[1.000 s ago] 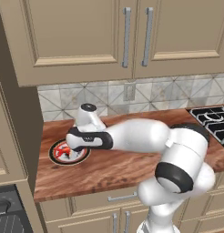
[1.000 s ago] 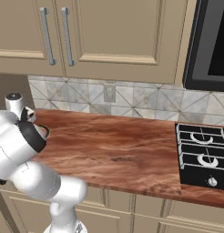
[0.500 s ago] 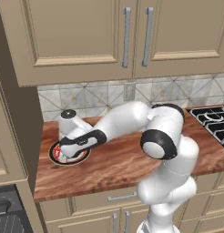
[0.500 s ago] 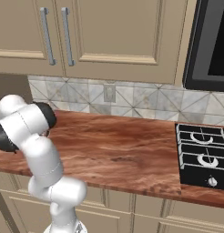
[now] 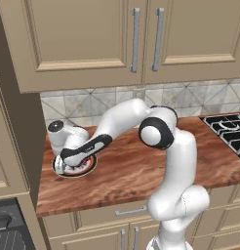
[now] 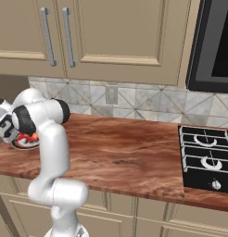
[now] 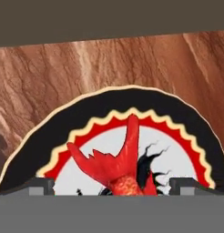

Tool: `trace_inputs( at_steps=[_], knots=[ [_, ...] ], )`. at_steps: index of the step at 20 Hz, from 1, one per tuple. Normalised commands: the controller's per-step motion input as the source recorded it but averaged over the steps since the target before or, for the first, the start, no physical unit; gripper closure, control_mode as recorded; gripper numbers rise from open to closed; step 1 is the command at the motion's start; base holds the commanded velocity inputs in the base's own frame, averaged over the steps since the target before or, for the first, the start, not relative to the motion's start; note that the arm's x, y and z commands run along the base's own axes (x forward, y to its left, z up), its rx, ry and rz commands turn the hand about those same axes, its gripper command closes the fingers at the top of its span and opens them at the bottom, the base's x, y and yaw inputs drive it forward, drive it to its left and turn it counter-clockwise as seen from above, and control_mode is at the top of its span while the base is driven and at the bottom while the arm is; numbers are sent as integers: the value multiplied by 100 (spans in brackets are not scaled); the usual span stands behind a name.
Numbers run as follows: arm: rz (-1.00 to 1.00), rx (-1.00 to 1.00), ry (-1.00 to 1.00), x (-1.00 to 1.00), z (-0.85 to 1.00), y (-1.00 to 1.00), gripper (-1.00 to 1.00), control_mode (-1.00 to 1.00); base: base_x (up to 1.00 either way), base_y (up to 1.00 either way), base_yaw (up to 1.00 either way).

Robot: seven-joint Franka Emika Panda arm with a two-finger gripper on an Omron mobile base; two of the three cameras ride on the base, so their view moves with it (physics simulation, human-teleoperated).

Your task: Place the fish on the rack of the oven, and slide the rack back inside. Close the oven door.

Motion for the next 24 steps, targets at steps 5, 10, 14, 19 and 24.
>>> trace_inputs(
  at_steps=[5, 10, 14, 19, 24],
  knots=[
    [2, -6, 0, 43, -12, 0, -100, -100, 0, 0, 0],
    [3, -3, 0, 41, -14, -6, -100, -100, 0, 0, 0],
    [3, -3, 1, 18, -16, -23, -100, -100, 0, 0, 0],
    [3, -2, 1, 1, -17, -32, -100, -100, 0, 0, 0],
    [2, 0, 0, -16, -8, -48, -100, -100, 0, 0, 0]
  ],
)
